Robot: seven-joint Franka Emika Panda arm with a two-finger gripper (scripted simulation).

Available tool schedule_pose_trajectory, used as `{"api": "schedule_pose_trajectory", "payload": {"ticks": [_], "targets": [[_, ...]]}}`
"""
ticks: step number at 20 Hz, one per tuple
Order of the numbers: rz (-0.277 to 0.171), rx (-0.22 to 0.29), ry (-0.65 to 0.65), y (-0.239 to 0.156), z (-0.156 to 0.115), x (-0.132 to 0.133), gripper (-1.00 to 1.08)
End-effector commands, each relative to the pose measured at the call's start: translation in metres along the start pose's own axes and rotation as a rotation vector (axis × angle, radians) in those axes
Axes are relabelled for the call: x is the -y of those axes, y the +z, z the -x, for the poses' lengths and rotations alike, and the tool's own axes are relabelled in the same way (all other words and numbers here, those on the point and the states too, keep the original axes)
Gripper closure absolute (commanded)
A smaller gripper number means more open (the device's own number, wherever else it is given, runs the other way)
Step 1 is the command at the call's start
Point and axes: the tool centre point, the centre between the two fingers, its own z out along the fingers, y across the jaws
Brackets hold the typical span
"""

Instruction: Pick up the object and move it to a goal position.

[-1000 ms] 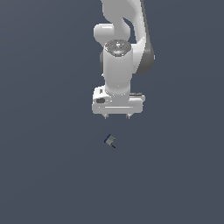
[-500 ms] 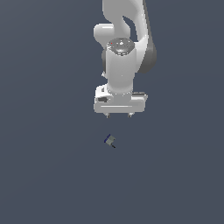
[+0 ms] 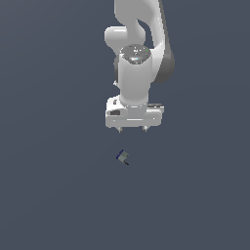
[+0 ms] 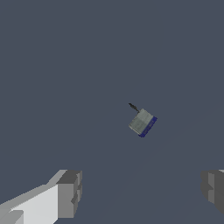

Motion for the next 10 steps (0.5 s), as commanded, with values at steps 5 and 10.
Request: {"api": "schedule_pose_trajectory", "payload": {"ticks": [5,10], "targets": [[0.006,0.004,-0.086,0.012,-0.005,-0.004,-0.92],[0.012,0.01,-0.192,0.028,-0.01,-0.008,-0.92]]}}
